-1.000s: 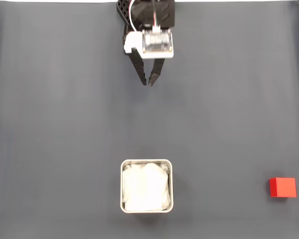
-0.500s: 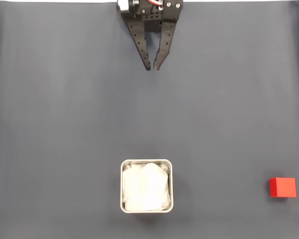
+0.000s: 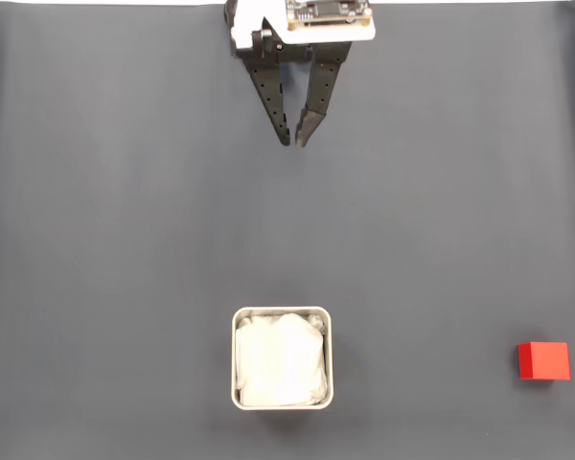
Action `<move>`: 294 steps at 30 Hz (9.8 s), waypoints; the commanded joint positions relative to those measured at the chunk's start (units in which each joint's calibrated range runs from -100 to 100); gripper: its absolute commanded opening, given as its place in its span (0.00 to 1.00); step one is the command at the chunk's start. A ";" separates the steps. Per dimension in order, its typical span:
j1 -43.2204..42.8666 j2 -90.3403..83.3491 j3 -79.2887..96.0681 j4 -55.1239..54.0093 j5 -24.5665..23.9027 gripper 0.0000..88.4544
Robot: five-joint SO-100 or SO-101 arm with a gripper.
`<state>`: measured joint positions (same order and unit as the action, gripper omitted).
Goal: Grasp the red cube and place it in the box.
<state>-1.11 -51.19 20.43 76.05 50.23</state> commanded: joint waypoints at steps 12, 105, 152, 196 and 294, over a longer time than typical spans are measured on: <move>-9.33 3.97 0.92 -4.33 0.73 0.00; -24.03 79.96 -38.23 -43.92 0.49 0.34; -24.31 96.95 -61.04 -44.09 -1.56 0.36; -27.08 101.97 -67.79 -44.66 -1.90 0.36; -22.54 67.23 -36.49 -43.92 2.39 0.08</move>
<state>-25.00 23.32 -17.00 31.58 52.23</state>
